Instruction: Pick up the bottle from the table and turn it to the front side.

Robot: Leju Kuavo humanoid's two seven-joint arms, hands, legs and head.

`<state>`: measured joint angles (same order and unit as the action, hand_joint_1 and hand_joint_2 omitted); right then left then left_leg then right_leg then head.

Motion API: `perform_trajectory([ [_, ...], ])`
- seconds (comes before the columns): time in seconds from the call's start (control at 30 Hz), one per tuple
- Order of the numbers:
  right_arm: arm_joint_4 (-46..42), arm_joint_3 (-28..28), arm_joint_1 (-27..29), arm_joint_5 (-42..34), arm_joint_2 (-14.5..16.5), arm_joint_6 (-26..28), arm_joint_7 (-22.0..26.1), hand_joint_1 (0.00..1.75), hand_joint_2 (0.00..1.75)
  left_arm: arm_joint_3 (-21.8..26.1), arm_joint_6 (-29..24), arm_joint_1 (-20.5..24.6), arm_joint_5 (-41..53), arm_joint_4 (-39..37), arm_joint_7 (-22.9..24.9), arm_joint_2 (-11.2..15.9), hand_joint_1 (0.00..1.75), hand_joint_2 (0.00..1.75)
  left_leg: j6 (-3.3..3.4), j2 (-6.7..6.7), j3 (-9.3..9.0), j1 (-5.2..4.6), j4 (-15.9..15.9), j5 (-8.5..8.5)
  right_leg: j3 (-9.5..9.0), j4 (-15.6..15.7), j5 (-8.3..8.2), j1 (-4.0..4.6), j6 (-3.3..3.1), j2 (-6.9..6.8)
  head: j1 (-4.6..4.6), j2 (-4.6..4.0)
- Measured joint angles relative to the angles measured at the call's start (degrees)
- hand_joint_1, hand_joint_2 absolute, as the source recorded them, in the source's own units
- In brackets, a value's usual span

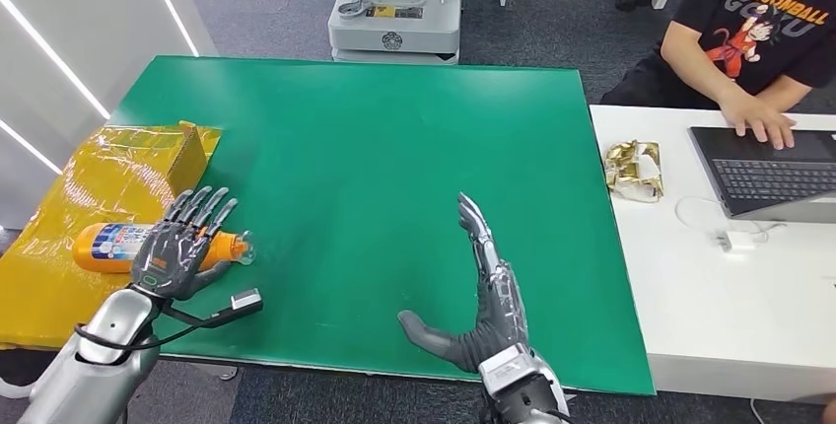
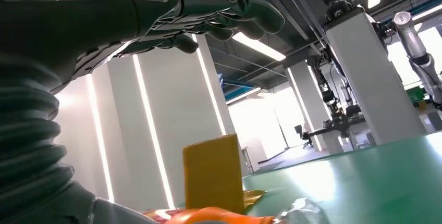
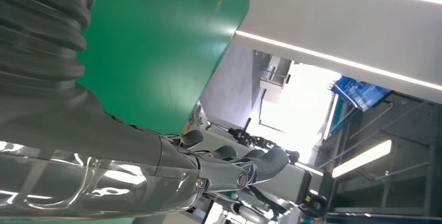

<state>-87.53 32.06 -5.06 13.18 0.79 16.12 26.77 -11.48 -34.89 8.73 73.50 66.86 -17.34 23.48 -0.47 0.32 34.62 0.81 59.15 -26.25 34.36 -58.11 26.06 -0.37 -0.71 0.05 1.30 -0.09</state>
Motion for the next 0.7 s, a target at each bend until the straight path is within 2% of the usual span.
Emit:
perform_trajectory([
  [0.1, -0.66, -0.13, 1.26, 0.83, 0.01, -0.03, 0.14, 0.00, 1.75, 1.71, -3.02, -2.45, -6.98, 3.32, -4.17, 0.42, 0.00, 1.75, 0.00, -0.09, 0.03, 0.00, 0.00, 0.00, 0.01, 0.01, 0.06, 0.00, -0.04, -0.11, -0.01, 0.00],
  [0.17, -1.20, -0.33, 1.92, 1.50, 0.07, -0.15, 0.16, 0.00, 1.75, 2.61, -4.33, -2.95, -13.69, 5.38, -8.58, -0.23, 0.00, 1.75, 0.00, -0.13, 0.03, -0.01, 0.00, -0.01, 0.00, 0.02, 0.07, 0.00, -0.05, -0.15, -0.01, 0.00],
  [0.23, -1.54, -0.61, 2.42, 1.99, 0.26, -0.17, 0.24, 0.00, 1.75, 3.08, -4.25, -2.50, -23.58, 6.89, -14.09, -2.13, 0.00, 1.75, 0.00, -0.15, 0.02, -0.02, 0.00, 0.00, -0.02, 0.04, 0.07, -0.01, -0.04, -0.21, -0.01, 0.00],
  [0.33, -1.70, -0.80, 2.98, 2.68, 0.49, 0.47, 0.97, 0.00, 1.75, 2.90, -0.46, -0.98, -45.67, 8.20, -20.72, -6.83, 0.00, 1.75, 0.01, -0.19, 0.01, -0.04, 0.01, 0.00, -0.08, 0.06, 0.03, -0.02, -0.01, -0.26, -0.01, 0.00],
  [0.4, -1.78, -0.80, 3.25, 2.97, 0.50, 0.95, 1.38, 0.00, 1.75, 2.63, 1.44, -0.46, -53.61, 8.63, -21.82, -8.67, 0.00, 1.75, 0.01, -0.20, 0.01, -0.05, 0.01, 0.00, -0.10, 0.06, 0.00, -0.03, 0.02, -0.26, -0.01, 0.00],
  [0.53, -1.79, -0.80, 3.30, 3.02, 0.50, 1.07, 1.46, 0.00, 1.75, 2.52, 1.54, -0.38, -54.86, 8.69, -21.85, -8.96, 0.00, 1.75, 0.01, -0.20, 0.01, -0.05, 0.01, 0.00, -0.10, 0.06, 0.00, -0.03, 0.02, -0.26, -0.01, 0.00],
  [0.57, -1.81, -0.80, 3.47, 3.08, 0.50, 1.30, 1.58, 0.00, 1.75, 2.11, 1.93, -0.29, -57.02, 8.93, -22.01, -9.94, 0.00, 1.75, 0.01, -0.18, 0.00, -0.05, 0.02, 0.00, -0.09, 0.06, -0.01, -0.03, 0.02, -0.24, -0.01, 0.00],
  [0.6, -1.92, -0.80, 3.83, 2.72, 0.50, 1.85, 2.09, 0.00, 1.75, 1.45, 4.96, -0.44, -64.03, 9.89, -21.94, -12.43, 0.00, 1.75, 0.01, -0.17, 0.00, -0.05, 0.03, 0.00, -0.08, 0.06, -0.02, -0.03, 0.02, -0.23, -0.01, 0.00],
  [0.67, -2.19, -0.80, 4.62, 1.72, 0.48, 3.68, 3.45, 0.00, 1.75, -0.65, 12.93, -0.95, -80.70, 12.46, -21.42, -19.20, 0.00, 1.75, 0.02, -0.18, 0.03, -0.05, 0.06, -0.01, -0.06, 0.07, -0.02, -0.03, 0.03, -0.22, -0.01, 0.00],
  [0.7, -2.29, -0.80, 4.84, 1.22, 0.47, 4.26, 3.97, 0.00, 1.75, -1.19, 16.21, -1.24, -86.67, 13.40, -21.07, -21.32, 0.00, 1.75, 0.03, -0.20, 0.03, -0.06, 0.06, -0.01, -0.06, 0.08, -0.02, -0.03, 0.03, -0.23, -0.01, 0.00],
])
